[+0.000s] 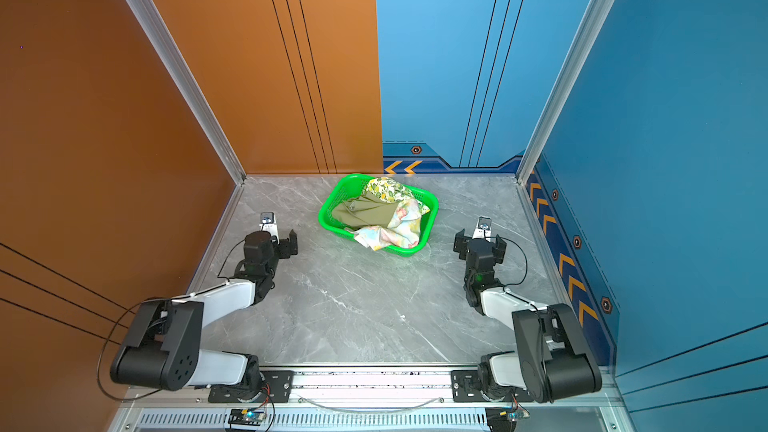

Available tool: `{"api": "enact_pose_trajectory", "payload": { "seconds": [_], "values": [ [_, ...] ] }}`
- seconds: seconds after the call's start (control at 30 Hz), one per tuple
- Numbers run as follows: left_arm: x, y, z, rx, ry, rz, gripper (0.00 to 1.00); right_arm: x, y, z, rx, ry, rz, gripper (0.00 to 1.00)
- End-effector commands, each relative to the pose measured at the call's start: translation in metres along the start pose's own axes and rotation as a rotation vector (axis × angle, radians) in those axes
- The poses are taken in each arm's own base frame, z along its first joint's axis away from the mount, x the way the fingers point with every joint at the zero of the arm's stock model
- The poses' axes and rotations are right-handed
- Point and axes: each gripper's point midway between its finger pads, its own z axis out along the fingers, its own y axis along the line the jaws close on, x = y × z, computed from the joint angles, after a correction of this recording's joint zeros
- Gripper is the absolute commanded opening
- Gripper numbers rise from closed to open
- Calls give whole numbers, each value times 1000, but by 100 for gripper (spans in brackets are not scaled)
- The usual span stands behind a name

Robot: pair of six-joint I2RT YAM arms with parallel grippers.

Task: Fold and stack the skirts
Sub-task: 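Reach both grippers toward the green basket of clothes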

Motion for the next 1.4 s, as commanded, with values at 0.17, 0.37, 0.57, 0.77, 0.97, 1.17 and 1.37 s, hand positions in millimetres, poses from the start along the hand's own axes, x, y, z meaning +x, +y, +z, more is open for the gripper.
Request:
{"api": "enact_pose_trajectory", "payload": {
  "seconds": [0.17,0.37,0.57,0.77,0.97,1.17,1.37],
  "values": [
    [-38,-20,-18,62,170,-75,98,-5,31,-18,-46,275,237,93],
    [-36,-48,-18,181,262,-42,98,12,96,-13,-208,473,283,87],
    [-33,-56,-14,217,298,-98,99,36,137,7,-238,562,237,82],
    [-34,-58,-13,216,296,-80,98,54,175,26,-288,607,131,69],
    [-40,-42,-14,140,270,-62,98,52,218,28,-365,563,-32,58],
    [-45,-20,-20,44,246,-45,98,40,269,30,-441,526,-75,53],
    [-50,-11,-24,10,219,-57,98,30,346,29,-572,467,-65,56]
  ]
}}
